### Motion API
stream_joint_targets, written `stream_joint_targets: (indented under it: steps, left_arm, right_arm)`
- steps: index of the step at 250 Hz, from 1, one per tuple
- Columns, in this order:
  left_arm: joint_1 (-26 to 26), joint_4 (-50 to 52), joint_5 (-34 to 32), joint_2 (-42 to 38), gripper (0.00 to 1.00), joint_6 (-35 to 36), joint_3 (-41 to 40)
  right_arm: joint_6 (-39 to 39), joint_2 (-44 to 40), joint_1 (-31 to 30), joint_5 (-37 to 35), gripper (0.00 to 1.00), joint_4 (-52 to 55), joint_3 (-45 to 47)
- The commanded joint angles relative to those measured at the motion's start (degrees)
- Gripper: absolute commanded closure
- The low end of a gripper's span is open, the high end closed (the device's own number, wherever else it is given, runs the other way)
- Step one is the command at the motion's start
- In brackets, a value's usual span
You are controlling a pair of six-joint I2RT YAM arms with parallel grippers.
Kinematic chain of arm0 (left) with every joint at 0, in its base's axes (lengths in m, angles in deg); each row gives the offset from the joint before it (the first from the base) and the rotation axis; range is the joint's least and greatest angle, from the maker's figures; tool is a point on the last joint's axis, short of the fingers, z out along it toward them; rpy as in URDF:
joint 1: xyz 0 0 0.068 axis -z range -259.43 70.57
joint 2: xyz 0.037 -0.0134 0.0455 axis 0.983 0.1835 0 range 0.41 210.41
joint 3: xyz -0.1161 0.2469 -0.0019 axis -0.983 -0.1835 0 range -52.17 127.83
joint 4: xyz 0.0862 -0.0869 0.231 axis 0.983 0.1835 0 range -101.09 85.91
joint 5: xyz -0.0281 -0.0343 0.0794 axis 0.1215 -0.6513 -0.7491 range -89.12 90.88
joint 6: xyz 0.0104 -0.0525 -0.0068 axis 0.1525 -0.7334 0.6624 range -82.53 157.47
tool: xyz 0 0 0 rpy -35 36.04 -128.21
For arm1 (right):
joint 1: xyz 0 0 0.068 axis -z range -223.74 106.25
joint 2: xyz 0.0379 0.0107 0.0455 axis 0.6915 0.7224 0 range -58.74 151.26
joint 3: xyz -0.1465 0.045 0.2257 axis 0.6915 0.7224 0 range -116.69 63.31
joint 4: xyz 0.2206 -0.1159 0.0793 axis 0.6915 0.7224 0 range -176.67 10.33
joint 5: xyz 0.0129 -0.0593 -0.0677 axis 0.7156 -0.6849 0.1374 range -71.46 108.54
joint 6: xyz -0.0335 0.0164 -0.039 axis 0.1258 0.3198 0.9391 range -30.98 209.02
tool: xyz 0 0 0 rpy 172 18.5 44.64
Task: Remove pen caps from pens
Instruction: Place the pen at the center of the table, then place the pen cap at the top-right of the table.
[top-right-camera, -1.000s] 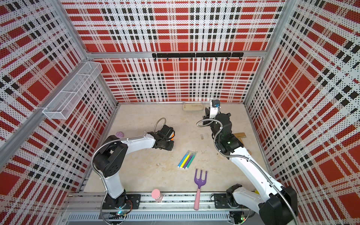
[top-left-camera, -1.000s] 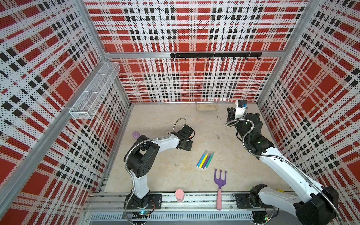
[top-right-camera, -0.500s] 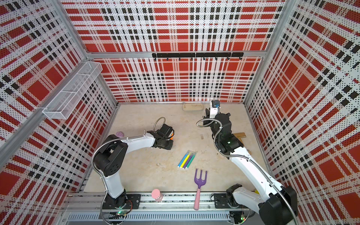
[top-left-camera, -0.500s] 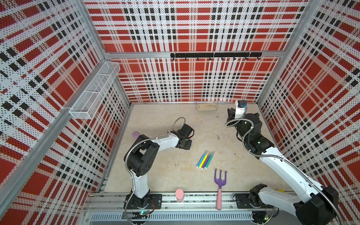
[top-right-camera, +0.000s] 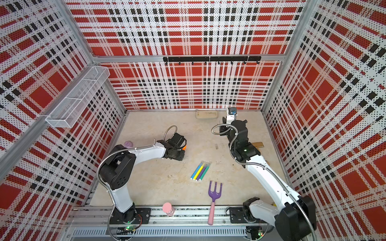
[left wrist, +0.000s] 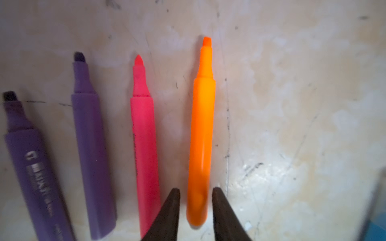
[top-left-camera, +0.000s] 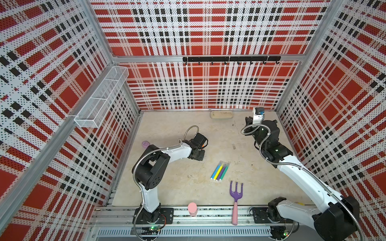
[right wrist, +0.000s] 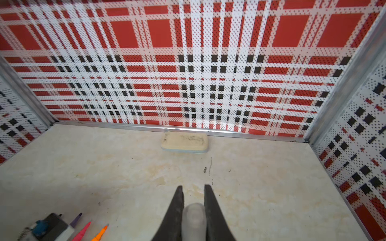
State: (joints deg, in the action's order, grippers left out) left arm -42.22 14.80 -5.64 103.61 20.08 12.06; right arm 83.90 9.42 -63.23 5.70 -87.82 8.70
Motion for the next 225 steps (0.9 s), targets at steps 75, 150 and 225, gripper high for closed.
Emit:
stream_joint_targets:
  steps: [75, 150, 225]
  left_arm:
    - [2.8, -8.4, 3.0, -17.2, 0.56, 2.7, 1.0]
    - [1.6, -8.5, 4.4, -17.2, 0.54, 3.0, -2.0]
    - [0.7, -9.0, 6.5, -14.5, 0.53, 3.2, -1.6]
  right_arm:
    - [-3.2, 26.1, 8.6, 9.6, 1.0, 11.9, -6.5]
    - [-2.9, 36.8, 8.6, 10.8, 1.0, 12.2, -11.6]
    - [-1.8, 38.9, 8.2, 9.5, 1.0, 14.9, -13.0]
